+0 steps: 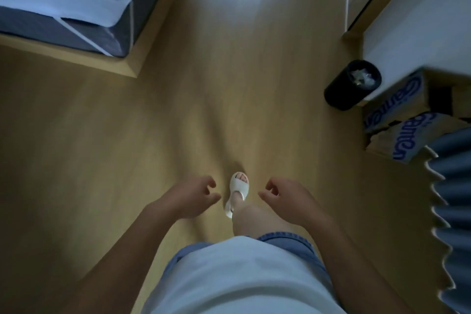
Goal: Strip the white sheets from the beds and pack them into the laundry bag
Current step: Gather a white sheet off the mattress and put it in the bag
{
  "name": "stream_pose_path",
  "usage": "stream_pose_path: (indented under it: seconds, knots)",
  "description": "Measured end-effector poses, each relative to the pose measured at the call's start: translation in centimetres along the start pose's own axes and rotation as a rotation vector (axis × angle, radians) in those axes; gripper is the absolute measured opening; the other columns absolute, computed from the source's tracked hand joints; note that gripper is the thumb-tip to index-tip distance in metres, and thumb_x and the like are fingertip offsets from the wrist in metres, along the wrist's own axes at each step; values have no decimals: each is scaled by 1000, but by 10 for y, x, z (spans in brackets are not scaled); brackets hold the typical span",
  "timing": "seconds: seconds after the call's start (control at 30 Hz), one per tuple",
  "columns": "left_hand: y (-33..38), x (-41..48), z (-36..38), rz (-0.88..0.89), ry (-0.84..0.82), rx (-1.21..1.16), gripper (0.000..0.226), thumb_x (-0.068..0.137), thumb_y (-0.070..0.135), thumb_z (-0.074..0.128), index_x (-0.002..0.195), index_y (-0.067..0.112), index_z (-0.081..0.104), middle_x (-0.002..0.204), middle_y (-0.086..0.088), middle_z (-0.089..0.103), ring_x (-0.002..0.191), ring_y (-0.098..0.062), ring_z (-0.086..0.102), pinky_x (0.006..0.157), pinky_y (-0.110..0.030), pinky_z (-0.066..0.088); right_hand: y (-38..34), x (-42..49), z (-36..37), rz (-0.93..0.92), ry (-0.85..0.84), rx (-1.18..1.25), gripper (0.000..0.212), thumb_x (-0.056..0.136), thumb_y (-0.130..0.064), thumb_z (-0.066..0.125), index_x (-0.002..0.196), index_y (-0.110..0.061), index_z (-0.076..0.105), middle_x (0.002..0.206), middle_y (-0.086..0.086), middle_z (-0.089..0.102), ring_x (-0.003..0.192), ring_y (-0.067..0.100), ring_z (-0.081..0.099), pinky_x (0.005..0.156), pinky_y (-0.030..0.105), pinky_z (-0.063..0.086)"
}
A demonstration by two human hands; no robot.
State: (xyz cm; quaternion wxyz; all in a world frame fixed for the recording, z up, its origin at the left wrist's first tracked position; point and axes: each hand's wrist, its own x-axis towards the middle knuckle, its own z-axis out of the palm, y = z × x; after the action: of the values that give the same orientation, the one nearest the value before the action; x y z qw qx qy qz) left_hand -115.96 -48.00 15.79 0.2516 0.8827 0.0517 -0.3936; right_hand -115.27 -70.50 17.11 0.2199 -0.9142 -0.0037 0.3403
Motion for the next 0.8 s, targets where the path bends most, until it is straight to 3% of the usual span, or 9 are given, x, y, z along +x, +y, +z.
stream_pose_path:
  seconds: [0.23,0.43,0.53,0.7,0.8]
  knots:
    - [34,121,-164,-72,55,-158,40,94,37,56,128,16,56,117,-3,64,104,-17,59,87,-29,47,-68,183,-150,-89,-17,18,38,95,-46,48,119,-18,55,107,-2,60,91,15,56,79,32,48]
    - [36,236,-311,-101,163,-308,36,92,38,58,123,19,59,106,2,63,96,-14,59,83,-29,49,-144,347,-243,-124,-61,-4,35,94,-44,52,113,-16,59,95,-4,56,87,16,55,77,31,46]
    - [32,307,-386,-105,132,-269,38,93,39,57,125,19,57,111,1,64,96,-14,59,85,-30,48,-185,431,-289,-127,-34,30,32,93,-42,54,108,-15,60,86,-6,54,80,15,54,73,30,44]
    - [54,420,-532,-74,49,-201,38,98,36,49,128,14,52,124,-6,60,98,-14,55,86,-28,45,-245,535,-374,-58,-69,121,33,95,-42,50,116,-18,55,88,-5,58,79,12,57,70,27,48]
    - [85,488,-623,-30,56,-28,40,98,38,47,128,13,53,125,-6,60,105,-18,57,89,-32,48,-264,596,-430,-20,-50,135,26,95,-43,51,108,-21,55,87,-3,61,79,15,60,72,31,50]
